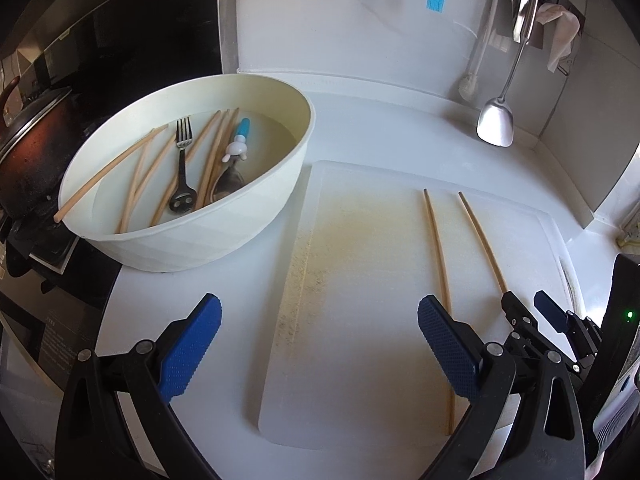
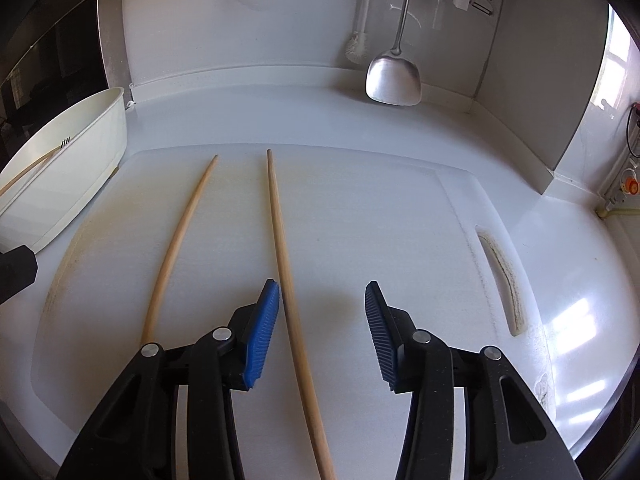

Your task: Organize utensils

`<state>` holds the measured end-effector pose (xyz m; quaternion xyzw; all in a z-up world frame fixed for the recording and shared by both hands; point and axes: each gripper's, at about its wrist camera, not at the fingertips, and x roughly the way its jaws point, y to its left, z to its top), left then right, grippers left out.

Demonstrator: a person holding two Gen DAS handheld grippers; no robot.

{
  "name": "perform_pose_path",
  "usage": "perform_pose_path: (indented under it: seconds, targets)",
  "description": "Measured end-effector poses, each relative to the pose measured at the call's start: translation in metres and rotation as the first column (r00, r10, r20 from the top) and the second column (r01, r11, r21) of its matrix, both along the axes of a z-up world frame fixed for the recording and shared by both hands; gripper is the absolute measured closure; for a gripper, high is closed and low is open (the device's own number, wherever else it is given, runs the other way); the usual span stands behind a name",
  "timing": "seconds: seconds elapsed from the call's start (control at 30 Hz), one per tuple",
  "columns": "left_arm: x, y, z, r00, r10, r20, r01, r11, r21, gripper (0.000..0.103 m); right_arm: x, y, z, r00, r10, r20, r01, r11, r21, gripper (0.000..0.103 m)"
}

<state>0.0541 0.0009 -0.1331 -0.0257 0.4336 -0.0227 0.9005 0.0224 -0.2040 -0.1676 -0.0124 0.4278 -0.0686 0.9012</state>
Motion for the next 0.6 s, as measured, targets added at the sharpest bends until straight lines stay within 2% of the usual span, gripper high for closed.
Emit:
perform_pose_path:
  seconds: [0.33,0.6]
  targets:
    - [0.013,-0.042,-0.021,0.997,-0.073,-0.014,0.073,0.997,-0.004,0.006,-0.002,-0.024,-0.001,1.000,-0.025,0.003,0.025,0.999,0.026,0.060]
    - [0.028,-0.062,-0.034,0.994,-0.101,-0.031,0.102,0.994,0.027,0.006,-0.003,-0.031,-0.002,0.999,-0.038,0.004,0.038,0.999,0.038,0.060]
